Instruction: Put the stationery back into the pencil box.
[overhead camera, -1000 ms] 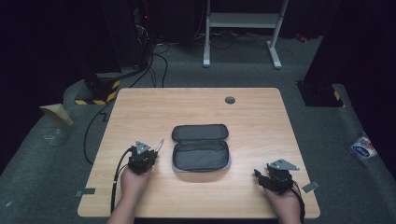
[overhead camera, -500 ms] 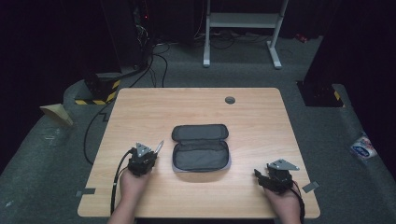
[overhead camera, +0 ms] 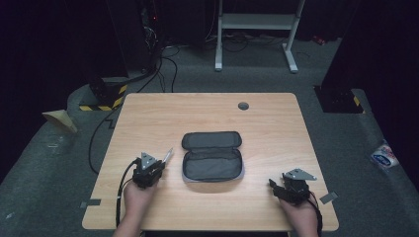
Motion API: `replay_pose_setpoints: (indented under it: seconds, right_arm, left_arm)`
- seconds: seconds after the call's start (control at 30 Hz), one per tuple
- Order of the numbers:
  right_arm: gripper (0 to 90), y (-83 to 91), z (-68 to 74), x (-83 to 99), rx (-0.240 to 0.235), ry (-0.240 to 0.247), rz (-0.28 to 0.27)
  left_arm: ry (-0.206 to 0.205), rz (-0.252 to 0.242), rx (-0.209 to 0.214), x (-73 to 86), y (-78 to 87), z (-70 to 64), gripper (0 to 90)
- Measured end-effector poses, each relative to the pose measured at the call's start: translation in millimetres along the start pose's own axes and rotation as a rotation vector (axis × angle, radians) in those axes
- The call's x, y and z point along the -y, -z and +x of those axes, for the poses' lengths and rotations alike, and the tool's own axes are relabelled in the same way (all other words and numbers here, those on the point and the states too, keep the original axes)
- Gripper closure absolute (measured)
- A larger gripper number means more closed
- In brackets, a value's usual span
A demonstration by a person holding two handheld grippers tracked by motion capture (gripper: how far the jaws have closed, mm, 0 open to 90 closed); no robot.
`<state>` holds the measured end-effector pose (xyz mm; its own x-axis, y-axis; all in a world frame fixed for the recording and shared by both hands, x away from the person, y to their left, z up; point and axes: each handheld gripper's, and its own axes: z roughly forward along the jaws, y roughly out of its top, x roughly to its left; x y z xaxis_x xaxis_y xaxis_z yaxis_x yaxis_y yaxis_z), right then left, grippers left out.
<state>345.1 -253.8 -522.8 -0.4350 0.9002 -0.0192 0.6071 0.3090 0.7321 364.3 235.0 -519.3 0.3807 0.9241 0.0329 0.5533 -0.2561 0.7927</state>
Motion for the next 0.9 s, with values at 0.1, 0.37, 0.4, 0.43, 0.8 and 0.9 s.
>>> replay_pose_setpoints:
  seconds: [0.1, 0.37, 0.4, 0.43, 0.8, 0.9]
  right_arm:
    - [39.6, 0.0, 0.0, 0.0, 0.0, 0.0, 0.0]
    - [39.6, 0.0, 0.0, 0.0, 0.0, 0.0, 0.0]
    - [39.6, 0.0, 0.0, 0.0, 0.0, 0.0, 0.0]
    - [39.6, 0.0, 0.0, 0.0, 0.0, 0.0, 0.0]
    - [39.6, 0.0, 0.0, 0.0, 0.0, 0.0, 0.0]
    - [39.7, 0.0, 0.1, 0.0, 0.0, 0.001, 0.0]
  left_arm:
    - [0.006, -0.004, 0.016, -0.2, 1.7, 0.3, 78.9]
    - [-0.004, -0.024, 0.043, -0.8, 4.5, -0.7, 78.9]
    - [-0.008, -0.029, 0.047, -1.1, 5.2, -0.6, 79.0]
    - [-0.002, -0.034, 0.055, -1.2, 5.8, -1.2, 79.0]
    - [0.012, -0.058, 0.097, -4.8, 12.2, 1.2, 79.0]
    - [0.015, -0.061, 0.106, -4.9, 13.3, 1.9, 79.0]
